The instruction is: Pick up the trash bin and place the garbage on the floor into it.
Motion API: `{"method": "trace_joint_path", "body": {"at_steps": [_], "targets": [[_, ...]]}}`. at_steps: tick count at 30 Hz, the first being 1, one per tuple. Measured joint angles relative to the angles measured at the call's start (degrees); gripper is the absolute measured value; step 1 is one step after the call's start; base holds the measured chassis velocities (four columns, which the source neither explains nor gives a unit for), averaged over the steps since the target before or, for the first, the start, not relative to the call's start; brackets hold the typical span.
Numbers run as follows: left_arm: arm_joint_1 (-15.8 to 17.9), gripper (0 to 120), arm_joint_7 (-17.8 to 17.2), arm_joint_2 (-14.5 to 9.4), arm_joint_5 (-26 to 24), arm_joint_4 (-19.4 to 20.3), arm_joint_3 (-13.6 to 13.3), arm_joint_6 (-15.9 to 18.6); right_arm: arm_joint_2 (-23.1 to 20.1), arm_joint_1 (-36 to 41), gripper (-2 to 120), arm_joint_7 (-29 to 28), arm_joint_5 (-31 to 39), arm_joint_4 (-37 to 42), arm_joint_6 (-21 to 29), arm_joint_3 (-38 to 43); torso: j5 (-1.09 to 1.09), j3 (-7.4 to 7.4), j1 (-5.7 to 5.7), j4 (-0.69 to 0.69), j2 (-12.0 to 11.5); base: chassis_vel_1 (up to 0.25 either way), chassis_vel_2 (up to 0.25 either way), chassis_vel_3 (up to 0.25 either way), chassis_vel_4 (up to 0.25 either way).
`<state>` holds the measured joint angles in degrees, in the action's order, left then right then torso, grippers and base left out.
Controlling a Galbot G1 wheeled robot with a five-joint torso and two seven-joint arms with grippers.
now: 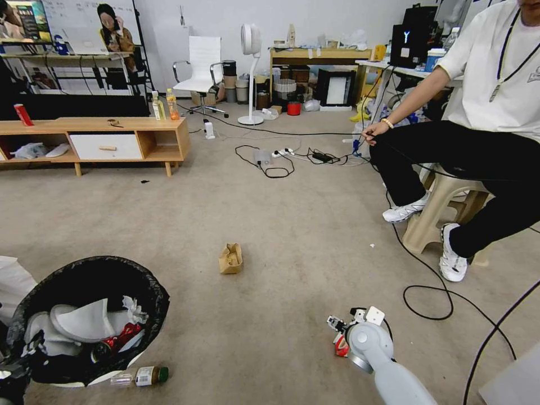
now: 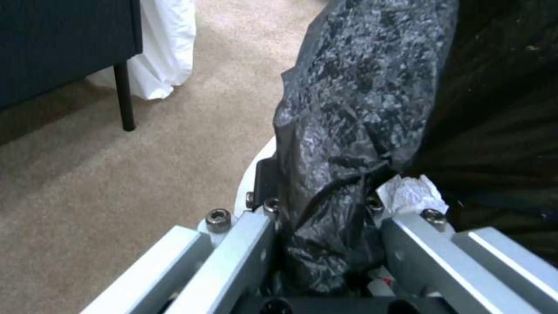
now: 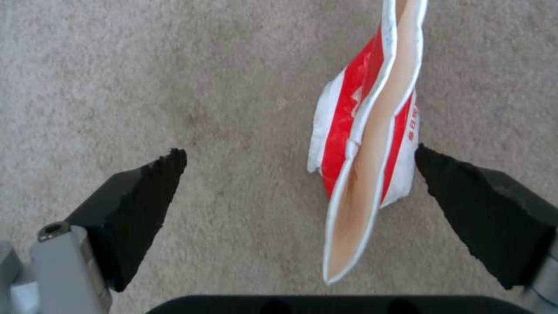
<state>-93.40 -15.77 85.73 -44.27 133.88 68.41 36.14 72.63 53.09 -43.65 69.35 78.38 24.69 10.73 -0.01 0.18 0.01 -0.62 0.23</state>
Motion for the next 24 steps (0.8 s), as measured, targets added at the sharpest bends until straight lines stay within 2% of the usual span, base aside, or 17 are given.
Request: {"method": "trace_joint_path", "body": {"at_steps": [13, 24], "targets": [[-0.1, 6, 0.5, 0.1, 0.1, -0.5, -0.3, -0.3, 1.9, -3.9, 100, 2.2, -2.2, -6.6, -1.0, 0.3, 0.01, 0.00, 0.00, 0.01, 0.0, 0.000, 0.000, 0.000, 0.000], [-0.1, 6, 0.6, 0.2, 0.4, -0.6, -0.7, -0.4, 1.7, -4.6, 100, 2.9, -3.5, -9.7, -1.5, 1.3, 0.00, 0.00, 0.00, 0.00, 0.0, 0.000, 0.000, 0.000, 0.000]]}}
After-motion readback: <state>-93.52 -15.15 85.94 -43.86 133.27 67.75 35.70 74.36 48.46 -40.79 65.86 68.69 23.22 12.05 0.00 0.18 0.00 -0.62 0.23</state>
